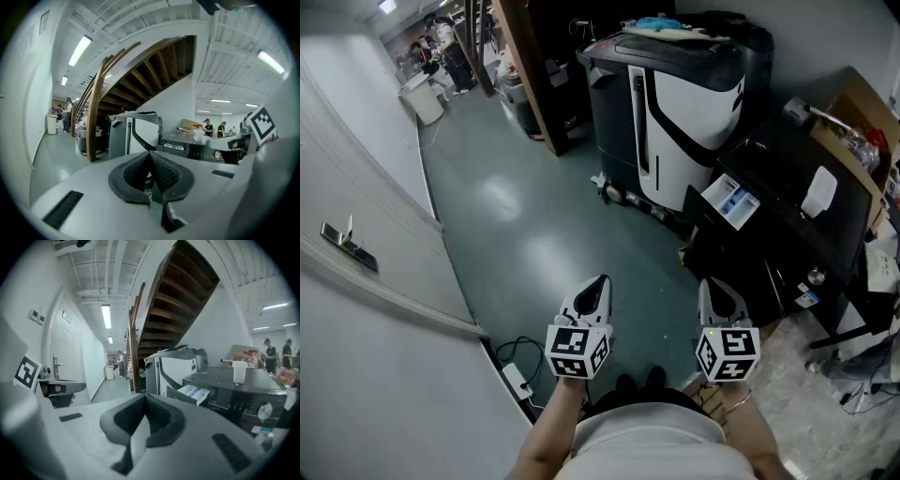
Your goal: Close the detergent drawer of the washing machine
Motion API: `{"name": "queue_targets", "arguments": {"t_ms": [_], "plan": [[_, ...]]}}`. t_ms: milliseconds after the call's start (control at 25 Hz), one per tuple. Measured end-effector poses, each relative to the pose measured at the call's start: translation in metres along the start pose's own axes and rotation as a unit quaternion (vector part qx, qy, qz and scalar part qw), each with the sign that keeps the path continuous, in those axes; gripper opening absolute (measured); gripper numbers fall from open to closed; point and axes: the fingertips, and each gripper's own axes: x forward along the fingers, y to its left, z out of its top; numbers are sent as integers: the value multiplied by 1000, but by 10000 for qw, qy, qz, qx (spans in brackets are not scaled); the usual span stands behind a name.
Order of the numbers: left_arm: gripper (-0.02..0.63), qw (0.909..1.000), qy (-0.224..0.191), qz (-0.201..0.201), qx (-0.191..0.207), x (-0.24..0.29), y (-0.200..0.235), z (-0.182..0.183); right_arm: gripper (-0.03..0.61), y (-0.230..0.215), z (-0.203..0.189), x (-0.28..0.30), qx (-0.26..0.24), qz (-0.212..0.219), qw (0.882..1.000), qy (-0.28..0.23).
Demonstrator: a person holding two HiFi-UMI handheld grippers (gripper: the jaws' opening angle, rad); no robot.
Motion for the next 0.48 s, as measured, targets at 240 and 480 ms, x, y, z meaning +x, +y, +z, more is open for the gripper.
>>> {"name": "queue_targets", "arguments": {"t_ms": [240,480], "plan": [[-6,10000,6,50,39,6,-2,0,2,-4,2,0,173,118,9997,-102],[-6,10000,-43,28,-38,17,-3,3,2,-7,3,6,93,147,9997,-160]]}}
